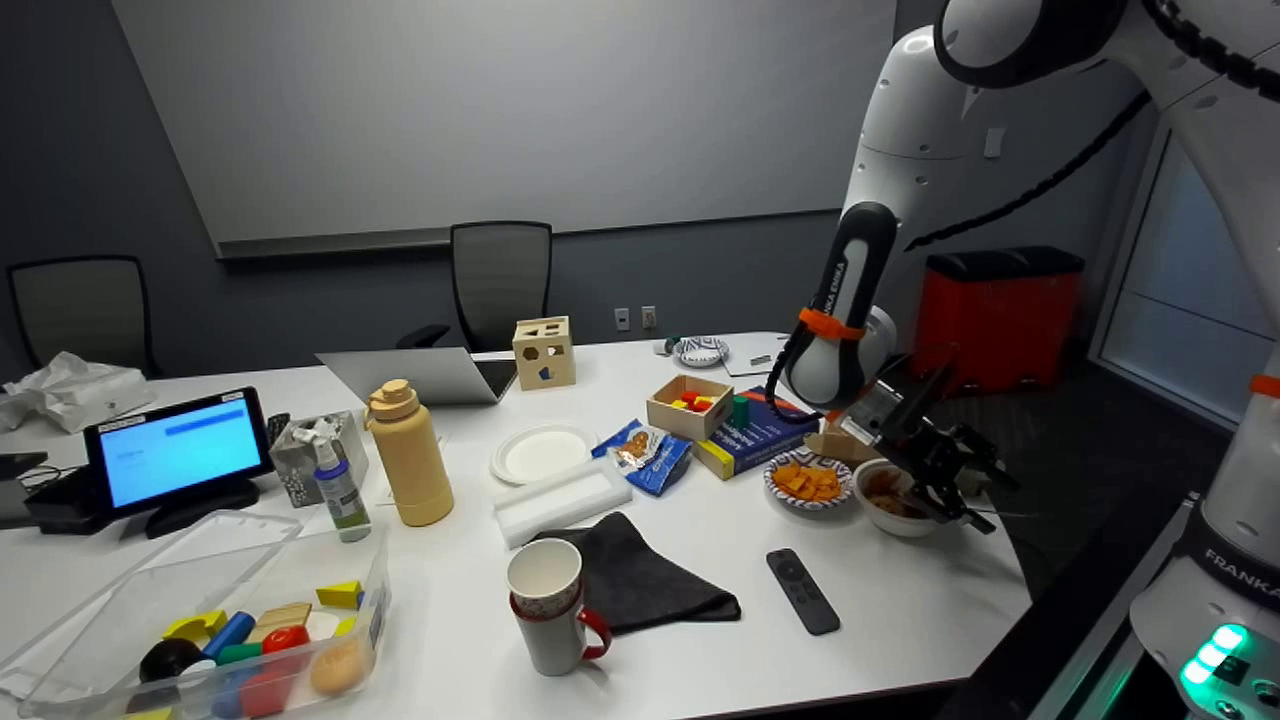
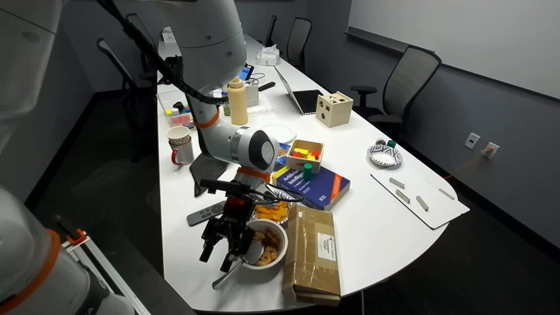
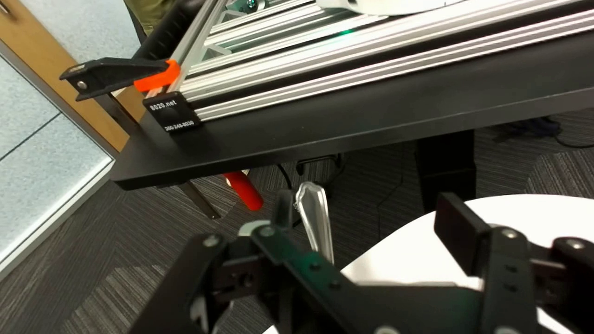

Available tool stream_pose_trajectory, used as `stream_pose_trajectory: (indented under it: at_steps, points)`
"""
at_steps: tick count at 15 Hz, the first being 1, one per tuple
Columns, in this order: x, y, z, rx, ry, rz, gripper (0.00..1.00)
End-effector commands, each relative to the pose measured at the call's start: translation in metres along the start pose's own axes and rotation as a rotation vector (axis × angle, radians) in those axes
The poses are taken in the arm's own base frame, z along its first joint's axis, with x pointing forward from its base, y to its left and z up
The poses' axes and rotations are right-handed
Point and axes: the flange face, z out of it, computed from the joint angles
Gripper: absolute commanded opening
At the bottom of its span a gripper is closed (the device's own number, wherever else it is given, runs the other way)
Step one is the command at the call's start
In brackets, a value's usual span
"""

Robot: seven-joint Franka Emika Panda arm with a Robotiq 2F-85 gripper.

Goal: Use the cake spatula to stir the contents in the white bowl.

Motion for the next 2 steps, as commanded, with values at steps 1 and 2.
stream_pose_trajectory:
  at_steps: [1,2]
  points:
    - [-0.0019,0.0048,-0.0044,-0.001,0.028,0.001,1.0]
    - [-0.0022,0.0053,-0.0057,0.0,0.034,0.004,1.0]
